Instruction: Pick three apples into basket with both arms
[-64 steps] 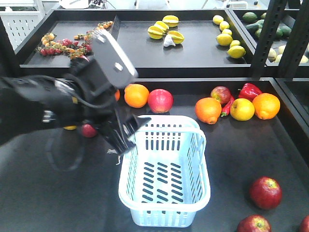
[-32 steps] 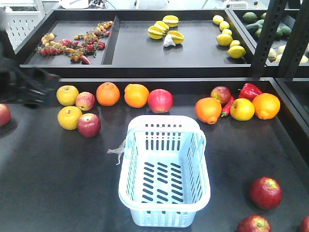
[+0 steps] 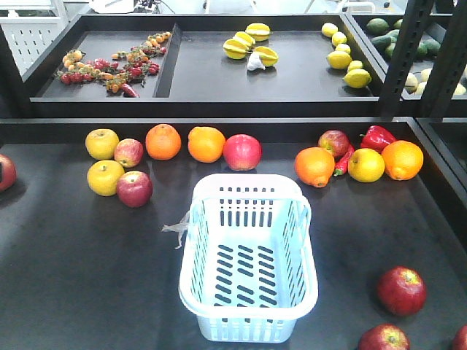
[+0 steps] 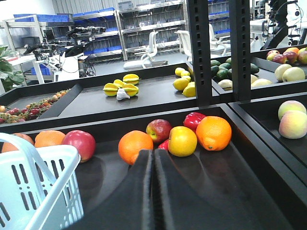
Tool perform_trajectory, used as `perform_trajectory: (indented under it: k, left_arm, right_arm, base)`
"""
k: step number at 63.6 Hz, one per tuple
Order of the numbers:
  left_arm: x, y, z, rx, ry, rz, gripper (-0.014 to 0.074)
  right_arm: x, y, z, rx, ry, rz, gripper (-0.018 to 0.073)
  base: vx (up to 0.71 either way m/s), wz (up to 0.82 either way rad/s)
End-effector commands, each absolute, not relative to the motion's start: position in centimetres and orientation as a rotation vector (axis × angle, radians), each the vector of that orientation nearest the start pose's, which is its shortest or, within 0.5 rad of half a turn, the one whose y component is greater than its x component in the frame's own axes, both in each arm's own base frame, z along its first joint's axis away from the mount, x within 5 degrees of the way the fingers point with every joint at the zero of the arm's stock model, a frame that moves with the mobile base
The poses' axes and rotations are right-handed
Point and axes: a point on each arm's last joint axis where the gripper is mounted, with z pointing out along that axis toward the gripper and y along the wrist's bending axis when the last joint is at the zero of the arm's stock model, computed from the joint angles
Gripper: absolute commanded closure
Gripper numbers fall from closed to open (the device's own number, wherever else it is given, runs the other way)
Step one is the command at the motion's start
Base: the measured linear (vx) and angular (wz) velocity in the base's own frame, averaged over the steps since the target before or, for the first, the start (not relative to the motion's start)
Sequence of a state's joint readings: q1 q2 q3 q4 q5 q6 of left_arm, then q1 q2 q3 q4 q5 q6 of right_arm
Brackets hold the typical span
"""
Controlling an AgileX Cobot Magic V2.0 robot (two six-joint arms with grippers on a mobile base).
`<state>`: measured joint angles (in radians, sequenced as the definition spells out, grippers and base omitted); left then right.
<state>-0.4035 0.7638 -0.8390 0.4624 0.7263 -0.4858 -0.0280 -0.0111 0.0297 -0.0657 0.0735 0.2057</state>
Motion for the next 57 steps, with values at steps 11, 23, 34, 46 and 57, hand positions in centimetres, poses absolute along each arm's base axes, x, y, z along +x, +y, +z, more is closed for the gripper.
perform_trajectory:
  k: [11,23,34,46,57]
  left_arm:
    - [12.5,-2.3,38.1,0.078,1.948,-0.041,0.001]
    - [12.5,-2.3,37.9,0.072,1.967,-0.032,0.001]
    - [12.5,-2.3,37.9,0.072,1.967,-0.032,0.001]
    - [12.5,-2.3,37.9,0.072,1.967,-0.032,0.001]
    - [12.5,-2.3,37.9,0.072,1.967,-0.032,0.001]
  right_arm:
    - [5.7,-0.2,19.9,0.119,1.507,0.078,0.0568]
    - [5.7,-0.1,20.3,0.112,1.472,0.078,0.0568]
    - [5.4,-0.2,21.9,0.115,1.468,0.075,0.0568]
    - [5.3,-0.3,25.3,0.138,1.584,0.063,0.0568]
    - [6.4,-0.5,28.1,0.174,1.851,0.036,0.0568]
  base:
    - [0.0,0.0]
    - [0.0,0.0]
    - [0.0,0.0]
    - [0.0,0.0]
    - [0.0,0.0]
